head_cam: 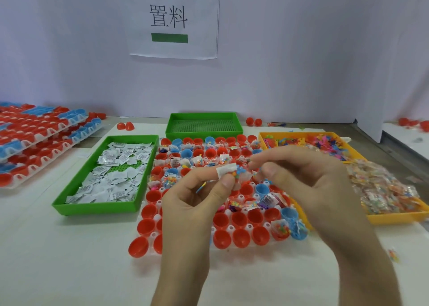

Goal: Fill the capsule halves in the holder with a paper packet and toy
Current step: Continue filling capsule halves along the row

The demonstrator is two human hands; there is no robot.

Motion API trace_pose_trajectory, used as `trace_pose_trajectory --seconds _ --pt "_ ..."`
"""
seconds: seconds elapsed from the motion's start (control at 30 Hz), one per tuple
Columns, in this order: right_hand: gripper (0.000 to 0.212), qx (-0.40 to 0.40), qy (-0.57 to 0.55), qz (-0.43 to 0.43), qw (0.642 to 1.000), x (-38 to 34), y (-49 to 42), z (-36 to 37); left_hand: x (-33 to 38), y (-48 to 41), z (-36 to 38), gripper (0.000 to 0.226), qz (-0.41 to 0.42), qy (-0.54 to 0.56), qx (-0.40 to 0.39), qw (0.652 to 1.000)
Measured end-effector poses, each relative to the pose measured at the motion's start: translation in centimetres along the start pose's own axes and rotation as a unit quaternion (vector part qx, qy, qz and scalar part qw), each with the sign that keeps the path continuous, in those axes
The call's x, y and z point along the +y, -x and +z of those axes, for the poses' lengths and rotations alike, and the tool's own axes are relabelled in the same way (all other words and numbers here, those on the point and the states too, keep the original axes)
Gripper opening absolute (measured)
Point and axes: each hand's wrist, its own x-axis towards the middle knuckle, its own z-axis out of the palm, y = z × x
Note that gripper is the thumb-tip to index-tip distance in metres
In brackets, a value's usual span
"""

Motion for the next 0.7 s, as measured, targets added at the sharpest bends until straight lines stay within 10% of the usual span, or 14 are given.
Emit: trace_pose_trajectory --seconds 0.7 --pt "0.03 -0.002 -0.079 0.017 0.997 -0.9 -0.5 3.6 -0.3 -0.5 -1.1 0.028 -0.009 0.06 0.037 0.997"
